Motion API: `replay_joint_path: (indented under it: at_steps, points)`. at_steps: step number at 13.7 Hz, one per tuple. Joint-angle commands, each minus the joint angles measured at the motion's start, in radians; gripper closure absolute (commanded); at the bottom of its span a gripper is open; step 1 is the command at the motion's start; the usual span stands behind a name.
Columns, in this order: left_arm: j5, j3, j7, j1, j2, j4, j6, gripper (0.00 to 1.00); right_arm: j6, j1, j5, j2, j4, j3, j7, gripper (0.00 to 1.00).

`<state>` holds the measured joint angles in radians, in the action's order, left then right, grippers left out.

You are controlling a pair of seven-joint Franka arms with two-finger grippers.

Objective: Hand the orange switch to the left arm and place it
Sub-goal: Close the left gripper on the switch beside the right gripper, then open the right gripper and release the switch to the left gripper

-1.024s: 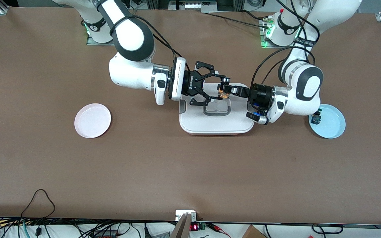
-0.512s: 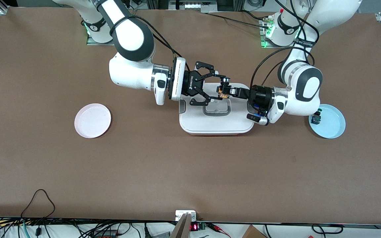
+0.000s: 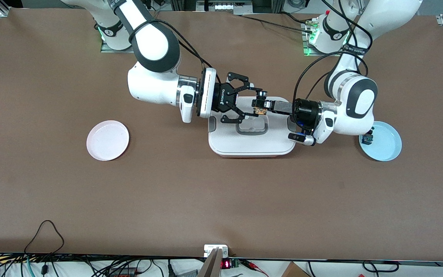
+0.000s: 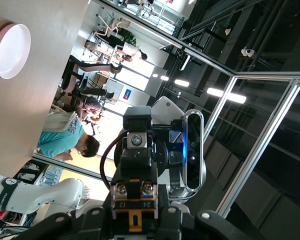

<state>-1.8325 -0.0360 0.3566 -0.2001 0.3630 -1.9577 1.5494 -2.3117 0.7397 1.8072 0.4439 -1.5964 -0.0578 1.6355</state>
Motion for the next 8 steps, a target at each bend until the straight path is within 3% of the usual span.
replay_joint_path:
  at_steps: [1, 2, 4, 8]
  points:
    - [-0.011, -0.001, 0.007, -0.005, -0.006, -0.017, -0.029, 1.00, -0.009, -0.003, 0.012, 0.009, 0.027, -0.004, -0.014, 0.70]
    - [-0.011, -0.002, 0.012, -0.005, -0.006, -0.018, -0.029, 1.00, -0.008, -0.006, 0.012, 0.009, 0.027, -0.005, -0.016, 0.01]
    - [-0.011, -0.001, 0.010, -0.005, -0.006, -0.018, -0.029, 1.00, 0.006, -0.035, -0.021, 0.006, 0.027, -0.007, -0.052, 0.00]
    - [-0.002, 0.008, 0.008, -0.002, -0.010, -0.018, -0.028, 1.00, 0.283, -0.207, -0.355, -0.024, 0.084, -0.008, -0.250, 0.00]
